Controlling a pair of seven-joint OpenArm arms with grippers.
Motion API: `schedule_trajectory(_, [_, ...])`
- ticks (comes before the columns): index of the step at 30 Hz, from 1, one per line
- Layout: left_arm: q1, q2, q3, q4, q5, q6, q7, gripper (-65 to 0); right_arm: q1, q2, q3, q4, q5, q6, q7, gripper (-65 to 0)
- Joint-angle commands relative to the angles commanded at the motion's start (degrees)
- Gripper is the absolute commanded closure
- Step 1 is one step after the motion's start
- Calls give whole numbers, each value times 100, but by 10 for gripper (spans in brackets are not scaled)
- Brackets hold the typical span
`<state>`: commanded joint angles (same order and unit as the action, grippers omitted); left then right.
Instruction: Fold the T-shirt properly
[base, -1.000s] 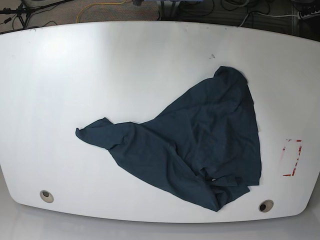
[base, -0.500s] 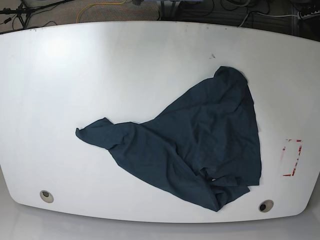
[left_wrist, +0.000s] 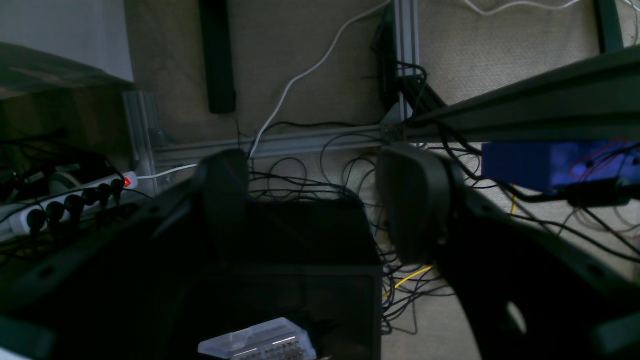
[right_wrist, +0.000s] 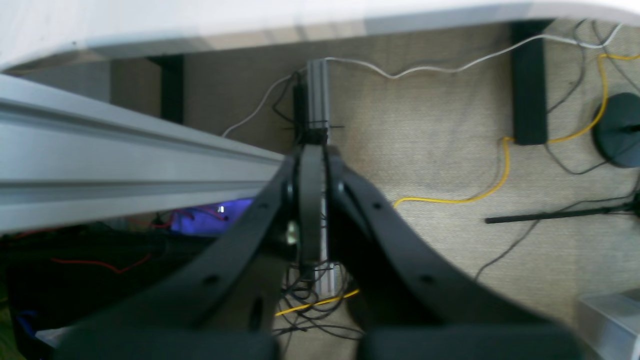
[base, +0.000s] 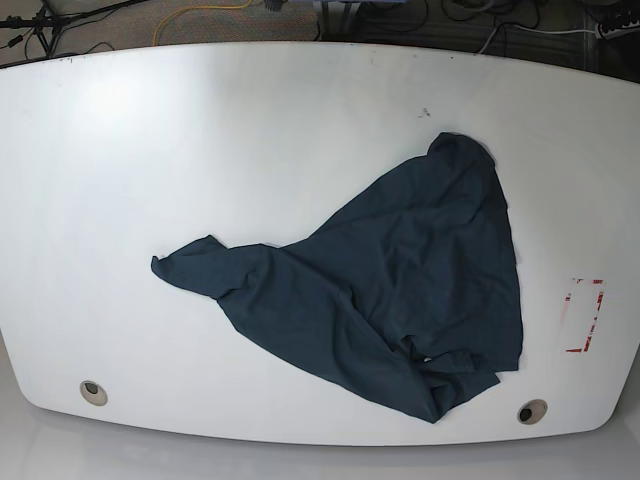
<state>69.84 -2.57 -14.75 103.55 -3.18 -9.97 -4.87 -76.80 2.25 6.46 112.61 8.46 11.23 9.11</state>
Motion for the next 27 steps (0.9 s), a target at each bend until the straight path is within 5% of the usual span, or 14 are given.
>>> schedule_trajectory(9, [147, -25, -160, 423, -361, -7, -23, -400, -148, 105, 194, 383, -7, -22, -16, -18])
schedule_trajectory(27, [-455, 64, -292, 618, -109, 33, -107, -406, 495, 17, 211, 172, -6, -6, 778, -41])
